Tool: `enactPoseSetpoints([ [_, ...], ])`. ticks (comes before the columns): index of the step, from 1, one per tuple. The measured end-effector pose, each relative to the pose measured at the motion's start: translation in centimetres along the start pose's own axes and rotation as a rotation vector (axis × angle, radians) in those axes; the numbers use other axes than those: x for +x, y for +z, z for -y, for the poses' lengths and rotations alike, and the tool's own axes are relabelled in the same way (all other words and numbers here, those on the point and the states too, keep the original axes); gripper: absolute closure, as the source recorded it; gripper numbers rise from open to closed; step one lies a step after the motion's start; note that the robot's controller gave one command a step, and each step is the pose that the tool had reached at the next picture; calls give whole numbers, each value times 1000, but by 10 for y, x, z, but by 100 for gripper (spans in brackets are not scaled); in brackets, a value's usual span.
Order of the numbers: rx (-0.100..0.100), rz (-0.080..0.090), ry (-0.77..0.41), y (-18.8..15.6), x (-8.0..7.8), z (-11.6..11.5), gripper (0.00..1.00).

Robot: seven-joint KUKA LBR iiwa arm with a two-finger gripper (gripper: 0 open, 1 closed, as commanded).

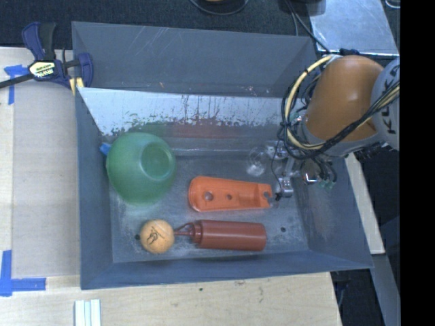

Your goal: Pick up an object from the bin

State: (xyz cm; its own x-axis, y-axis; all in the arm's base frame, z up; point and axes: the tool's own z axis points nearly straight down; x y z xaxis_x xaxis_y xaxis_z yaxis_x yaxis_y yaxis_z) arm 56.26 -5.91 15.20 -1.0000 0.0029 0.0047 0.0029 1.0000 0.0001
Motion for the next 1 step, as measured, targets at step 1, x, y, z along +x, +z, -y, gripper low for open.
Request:
enactPoseSetpoints([
  [1, 1, 8, -2, -5, -2, 0, 0],
])
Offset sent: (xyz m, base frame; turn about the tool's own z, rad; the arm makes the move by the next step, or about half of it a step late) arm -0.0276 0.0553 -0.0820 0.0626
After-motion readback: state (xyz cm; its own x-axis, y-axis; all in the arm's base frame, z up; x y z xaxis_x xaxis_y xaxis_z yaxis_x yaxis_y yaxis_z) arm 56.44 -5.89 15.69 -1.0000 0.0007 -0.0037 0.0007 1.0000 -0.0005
